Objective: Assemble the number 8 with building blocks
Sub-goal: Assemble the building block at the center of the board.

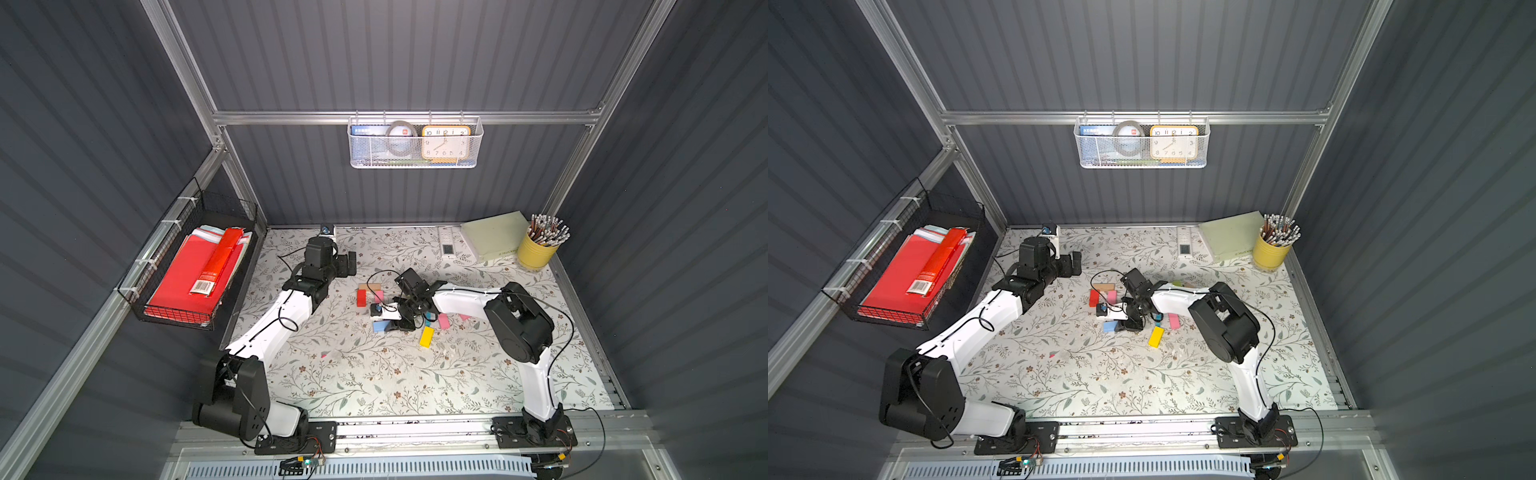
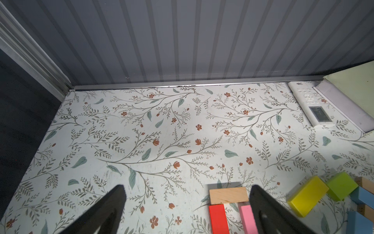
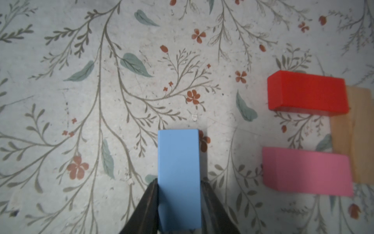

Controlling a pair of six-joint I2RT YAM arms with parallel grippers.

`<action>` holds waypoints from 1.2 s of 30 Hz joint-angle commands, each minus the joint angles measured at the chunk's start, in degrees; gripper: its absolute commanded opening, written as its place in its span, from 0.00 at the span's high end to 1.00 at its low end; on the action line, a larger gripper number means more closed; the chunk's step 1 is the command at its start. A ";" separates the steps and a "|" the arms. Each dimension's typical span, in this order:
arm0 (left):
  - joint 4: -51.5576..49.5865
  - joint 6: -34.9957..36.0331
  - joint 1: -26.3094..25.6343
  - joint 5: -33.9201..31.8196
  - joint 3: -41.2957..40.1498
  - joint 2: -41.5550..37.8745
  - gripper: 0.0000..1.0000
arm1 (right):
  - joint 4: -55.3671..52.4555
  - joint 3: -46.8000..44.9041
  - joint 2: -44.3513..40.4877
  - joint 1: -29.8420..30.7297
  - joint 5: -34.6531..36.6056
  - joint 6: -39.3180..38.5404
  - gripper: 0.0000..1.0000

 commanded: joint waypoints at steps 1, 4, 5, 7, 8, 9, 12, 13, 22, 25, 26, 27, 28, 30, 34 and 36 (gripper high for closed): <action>0.66 0.03 0.50 -1.35 -0.76 -1.43 0.00 | -0.66 2.54 2.37 0.66 0.22 2.80 0.78; 0.75 -0.22 0.59 -1.86 -0.85 -1.66 0.00 | -0.59 4.84 3.95 1.39 1.18 3.52 0.78; 0.74 -0.22 0.63 -1.85 -0.86 -1.70 0.01 | -0.70 5.65 4.52 1.56 1.48 3.92 0.78; 0.83 -0.32 0.67 -1.79 -0.86 -1.75 0.01 | -1.07 7.09 5.46 1.76 1.84 4.14 0.78; 0.83 -0.36 0.76 -1.85 -0.86 -1.67 0.01 | -1.03 7.59 5.74 1.82 2.13 4.21 0.78; 0.83 -0.38 0.77 -1.75 -0.86 -1.62 0.00 | -0.93 7.83 5.95 1.78 2.40 4.30 0.78; 0.82 -0.40 0.84 -1.61 -0.86 -1.63 0.01 | -0.27 8.40 6.40 1.81 3.23 4.15 0.77; 0.75 -0.39 0.85 -1.60 -0.85 -1.62 0.01 | -0.17 8.70 6.57 1.81 3.25 4.23 0.77; 0.74 -0.57 0.89 -1.33 -0.94 -1.81 0.01 | 0.57 10.20 6.96 2.02 4.98 3.22 0.66; 0.85 -0.57 0.94 -1.18 -0.92 -1.80 0.00 | 1.56 9.99 6.28 2.38 4.99 2.81 0.57; 0.78 -0.57 0.94 -1.16 -0.94 -1.80 0.01 | 1.72 10.03 6.11 2.55 4.95 2.66 0.53; 0.81 -0.57 0.94 -1.17 -0.88 -1.85 0.01 | 1.74 10.03 6.06 2.80 4.91 2.42 0.50; 0.84 -0.57 0.94 -1.12 -0.94 -1.85 0.01 | 1.95 9.97 5.88 3.03 4.96 2.15 0.47; 0.83 -0.58 0.94 -1.21 -0.87 -1.90 0.01 | 2.07 10.03 5.63 3.50 5.23 2.17 0.43; 0.88 -0.59 1.03 -1.24 -0.99 -2.08 0.00 | 3.34 9.61 4.63 4.04 6.29 2.21 0.43; 0.83 -0.63 1.03 -1.21 -1.03 -2.07 0.01 | 4.58 8.96 4.15 4.05 7.05 2.16 0.43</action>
